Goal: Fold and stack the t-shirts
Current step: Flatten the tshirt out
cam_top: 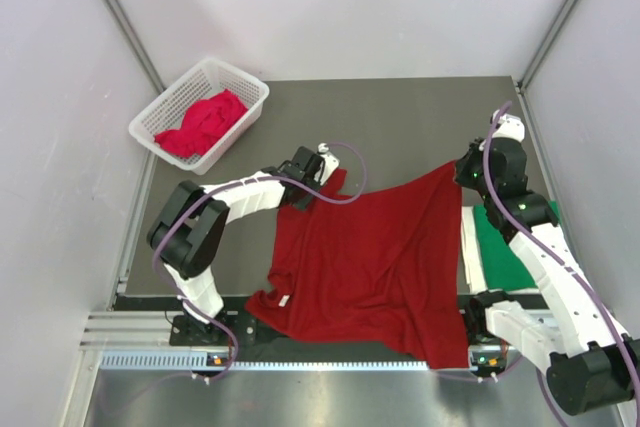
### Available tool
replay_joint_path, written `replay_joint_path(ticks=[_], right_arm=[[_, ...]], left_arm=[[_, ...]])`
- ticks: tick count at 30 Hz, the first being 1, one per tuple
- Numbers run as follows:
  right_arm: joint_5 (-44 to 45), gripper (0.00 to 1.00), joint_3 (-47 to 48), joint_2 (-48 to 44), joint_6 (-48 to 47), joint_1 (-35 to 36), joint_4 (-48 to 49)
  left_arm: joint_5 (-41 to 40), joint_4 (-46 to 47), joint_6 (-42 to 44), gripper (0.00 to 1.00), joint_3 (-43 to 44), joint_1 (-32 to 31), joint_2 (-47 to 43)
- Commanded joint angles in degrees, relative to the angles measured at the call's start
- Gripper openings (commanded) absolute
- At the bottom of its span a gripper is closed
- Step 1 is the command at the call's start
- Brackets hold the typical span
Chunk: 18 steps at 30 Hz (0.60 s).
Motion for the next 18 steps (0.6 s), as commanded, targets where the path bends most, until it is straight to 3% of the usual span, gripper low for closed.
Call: replay_joint_path(ticks=[1,18], right_arm=[[-0.4,0.00,0.3,-1.1,0.4,-0.9,2.8],[-0.9,0.00,0.0,-1.2,0.2,-1.6,3.3]], left_arm=[[-0.8,2.6,1.2,0.36,0.6,-0.2,0.9],[-6.9,5.2,2.0,0.34,0.8,-0.2,3.0]])
